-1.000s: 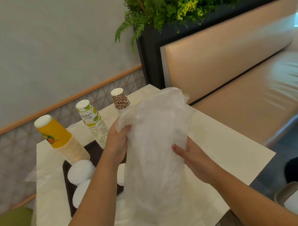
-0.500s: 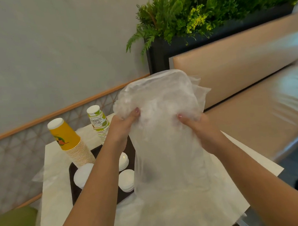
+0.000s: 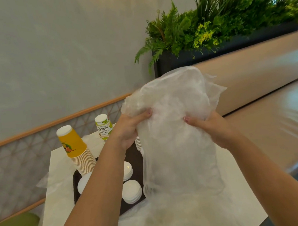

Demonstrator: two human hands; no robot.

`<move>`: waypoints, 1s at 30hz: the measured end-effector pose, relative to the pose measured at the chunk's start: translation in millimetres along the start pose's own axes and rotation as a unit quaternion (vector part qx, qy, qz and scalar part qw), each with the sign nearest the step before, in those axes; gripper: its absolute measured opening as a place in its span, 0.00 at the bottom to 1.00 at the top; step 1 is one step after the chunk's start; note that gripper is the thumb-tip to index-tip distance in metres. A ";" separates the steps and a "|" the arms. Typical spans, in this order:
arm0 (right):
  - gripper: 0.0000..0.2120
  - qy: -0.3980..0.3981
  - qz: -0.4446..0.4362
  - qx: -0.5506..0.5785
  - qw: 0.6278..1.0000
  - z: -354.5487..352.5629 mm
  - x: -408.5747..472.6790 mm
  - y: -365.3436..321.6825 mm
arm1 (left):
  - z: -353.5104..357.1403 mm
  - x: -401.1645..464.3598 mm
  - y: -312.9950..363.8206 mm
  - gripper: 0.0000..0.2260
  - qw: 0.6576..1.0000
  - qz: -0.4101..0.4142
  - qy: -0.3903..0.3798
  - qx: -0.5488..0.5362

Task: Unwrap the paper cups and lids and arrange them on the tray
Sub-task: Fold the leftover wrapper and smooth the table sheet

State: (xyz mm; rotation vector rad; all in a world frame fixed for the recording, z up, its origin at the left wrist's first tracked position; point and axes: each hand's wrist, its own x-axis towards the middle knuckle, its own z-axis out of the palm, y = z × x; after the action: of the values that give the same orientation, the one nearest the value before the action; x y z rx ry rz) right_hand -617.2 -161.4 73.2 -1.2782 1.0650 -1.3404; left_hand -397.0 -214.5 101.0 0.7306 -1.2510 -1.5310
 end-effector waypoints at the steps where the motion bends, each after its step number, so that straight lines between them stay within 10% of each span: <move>1: 0.13 0.011 -0.003 0.019 1.000 1.5 1.6 -1.3 | 0.0 1.3 0.4 0.13 1.000 0.008 -0.006 -0.028; 7: 0.11 0.084 -0.012 0.105 0.991 12.0 15.7 -8.1 | -0.7 -1.9 -23.5 0.15 0.995 -0.083 -0.024 0.053; 17: 0.15 0.153 -0.011 0.056 0.987 16.8 13.0 -1.8 | 3.7 7.0 -24.5 0.13 0.989 0.027 0.134 0.060; 22: 0.39 0.136 -0.073 0.050 0.987 10.5 13.4 2.0 | 5.1 4.2 -24.7 0.15 0.951 0.139 0.205 0.184; 30: 0.12 0.048 -0.090 -0.052 0.993 9.6 9.3 -4.1 | 0.3 6.9 -16.2 0.21 0.945 0.157 0.118 0.261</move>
State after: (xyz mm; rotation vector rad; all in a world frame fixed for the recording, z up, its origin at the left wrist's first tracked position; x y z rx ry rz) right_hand -607.8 -169.7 79.3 -1.4270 1.1195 -1.5101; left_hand -404.7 -221.2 86.7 0.9646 -1.5197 -0.8272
